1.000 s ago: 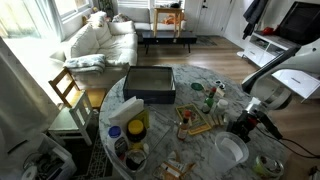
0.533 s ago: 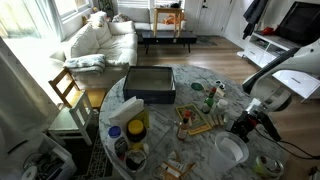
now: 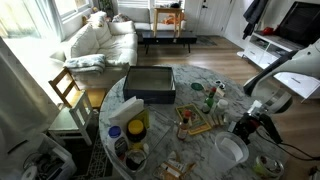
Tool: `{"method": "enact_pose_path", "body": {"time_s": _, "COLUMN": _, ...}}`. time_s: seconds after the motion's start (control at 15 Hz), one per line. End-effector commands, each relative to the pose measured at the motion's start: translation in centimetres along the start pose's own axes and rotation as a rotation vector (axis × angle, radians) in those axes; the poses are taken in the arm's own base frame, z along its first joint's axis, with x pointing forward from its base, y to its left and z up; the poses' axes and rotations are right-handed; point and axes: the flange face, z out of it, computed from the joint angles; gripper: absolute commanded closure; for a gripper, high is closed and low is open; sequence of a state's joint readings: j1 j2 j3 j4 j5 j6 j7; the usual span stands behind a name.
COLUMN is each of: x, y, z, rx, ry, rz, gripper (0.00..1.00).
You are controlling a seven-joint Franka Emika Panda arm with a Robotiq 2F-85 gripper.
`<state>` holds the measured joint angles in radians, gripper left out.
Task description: Pour the contents in the clear measuring cup into the clear cup on the left
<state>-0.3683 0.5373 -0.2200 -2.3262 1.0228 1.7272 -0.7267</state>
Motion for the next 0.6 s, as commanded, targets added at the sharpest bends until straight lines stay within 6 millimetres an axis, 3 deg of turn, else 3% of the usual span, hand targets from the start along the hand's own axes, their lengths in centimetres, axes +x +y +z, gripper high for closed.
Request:
{"method": "enact_pose_path", "body": {"time_s": 0.0, "x": 0.6, "y": 1.1, "z": -1.5, "rx": -0.039, "ry": 0.039, "rz": 0.043, "gripper": 0.22}}
{"method": "enact_pose_path", "body": {"time_s": 0.2, "x": 0.7, "y": 0.4, "z": -2.8, "rx": -0.036, "ry": 0.073, "rz": 0.084, "gripper": 0.02}}
{"method": "enact_pose_path", "body": {"time_s": 0.27, "x": 0.8, "y": 0.1, "z": -3.1, "rx": -0.039, "ry": 0.076, "rz": 0.098, "gripper": 0.0}}
{"method": "enact_pose_path", "body": {"time_s": 0.4, "x": 1.1, "y": -0.3, "z": -3.3, "rx": -0.043, "ry": 0.07, "rz": 0.129, "gripper": 0.01}}
{"method": "enact_pose_path", "body": {"time_s": 0.53, "x": 1.1, "y": -0.4, "z": -3.2, "rx": -0.07, "ry": 0.05, "rz": 0.182, "gripper": 0.1}}
